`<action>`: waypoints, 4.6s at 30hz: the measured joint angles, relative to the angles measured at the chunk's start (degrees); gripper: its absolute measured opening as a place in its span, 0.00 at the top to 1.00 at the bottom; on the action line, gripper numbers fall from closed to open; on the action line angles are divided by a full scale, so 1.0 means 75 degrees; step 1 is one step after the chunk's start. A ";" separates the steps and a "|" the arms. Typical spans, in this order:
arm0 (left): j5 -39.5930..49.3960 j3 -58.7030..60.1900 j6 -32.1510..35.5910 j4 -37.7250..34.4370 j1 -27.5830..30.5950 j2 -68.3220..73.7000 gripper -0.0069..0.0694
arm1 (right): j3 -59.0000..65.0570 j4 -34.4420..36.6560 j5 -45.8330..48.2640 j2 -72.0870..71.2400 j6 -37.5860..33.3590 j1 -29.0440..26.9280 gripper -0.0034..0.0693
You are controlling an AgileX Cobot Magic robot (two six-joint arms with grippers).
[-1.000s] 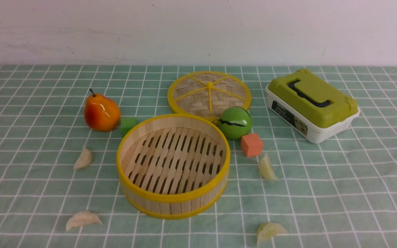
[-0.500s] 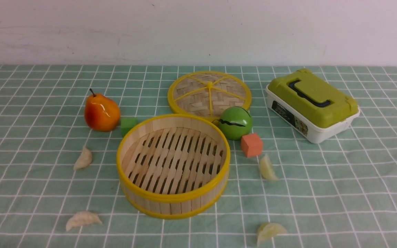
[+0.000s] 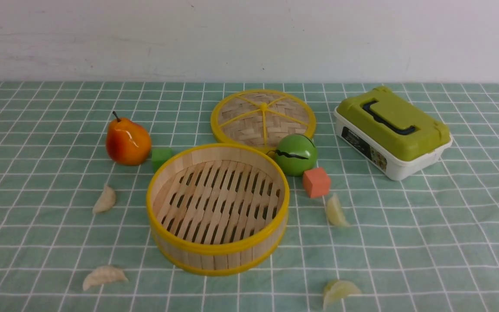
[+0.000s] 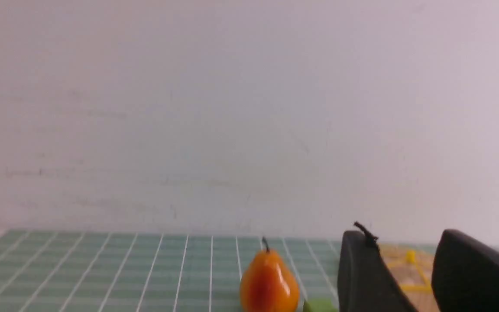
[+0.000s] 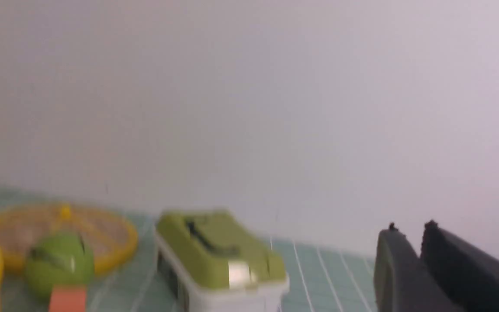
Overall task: Put the dumplings into the steamer on the table with the blue tablecloth.
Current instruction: 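Reach for and grasp a dumpling on the table with the left gripper, then place the dumpling into the bamboo steamer basket with the left gripper, then reach for and grasp a dumpling lying on the table beside the steamer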
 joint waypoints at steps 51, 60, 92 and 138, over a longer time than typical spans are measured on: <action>0.8081 -0.9655 -0.0163 -0.1434 -0.0843 1.1999 0.93 | -0.5603 0.3877 0.8075 1.0329 -0.2737 0.3219 0.95; 0.8140 -1.1269 -0.0521 0.0033 -0.0744 1.4016 0.66 | -0.5645 0.4250 0.8297 1.0431 -0.3239 0.3219 0.95; 0.8507 -1.2004 0.0205 -0.2571 -0.0257 1.3876 0.68 | -0.5645 0.4976 0.8341 1.0431 -0.3665 0.3219 0.93; 0.9798 -1.0570 0.1722 -0.3115 -0.1991 0.8638 0.93 | -0.8308 0.3521 0.8061 1.1207 -0.1899 0.3219 0.53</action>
